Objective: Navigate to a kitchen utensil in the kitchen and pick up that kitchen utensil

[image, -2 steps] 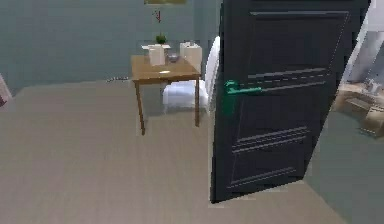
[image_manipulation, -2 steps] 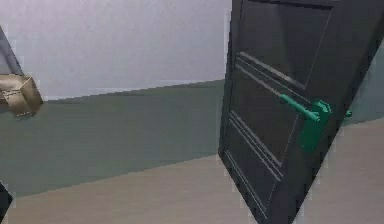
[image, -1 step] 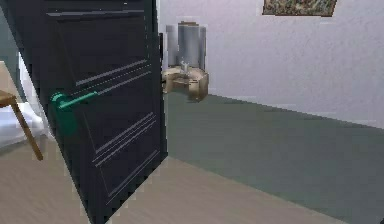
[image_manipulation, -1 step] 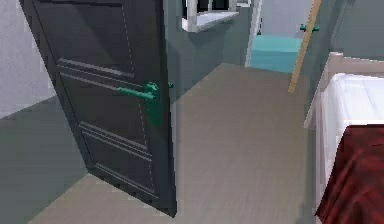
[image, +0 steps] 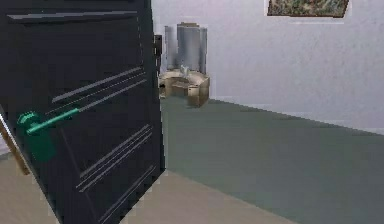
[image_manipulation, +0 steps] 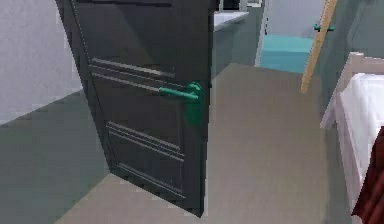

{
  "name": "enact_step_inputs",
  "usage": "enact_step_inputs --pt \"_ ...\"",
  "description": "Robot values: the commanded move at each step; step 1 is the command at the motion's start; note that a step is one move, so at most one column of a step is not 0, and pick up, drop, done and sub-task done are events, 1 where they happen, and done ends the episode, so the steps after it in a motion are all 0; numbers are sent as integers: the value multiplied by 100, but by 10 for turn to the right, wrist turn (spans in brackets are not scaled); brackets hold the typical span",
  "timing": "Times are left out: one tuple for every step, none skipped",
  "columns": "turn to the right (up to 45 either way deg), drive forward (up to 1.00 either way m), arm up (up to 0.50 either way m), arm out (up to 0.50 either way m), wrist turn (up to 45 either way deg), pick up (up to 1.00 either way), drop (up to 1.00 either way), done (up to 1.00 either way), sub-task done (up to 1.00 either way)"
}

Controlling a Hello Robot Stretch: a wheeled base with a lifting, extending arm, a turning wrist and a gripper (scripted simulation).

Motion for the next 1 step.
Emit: enact_step_inputs --pt "-450 0 0 0 0 0 0 0 0"
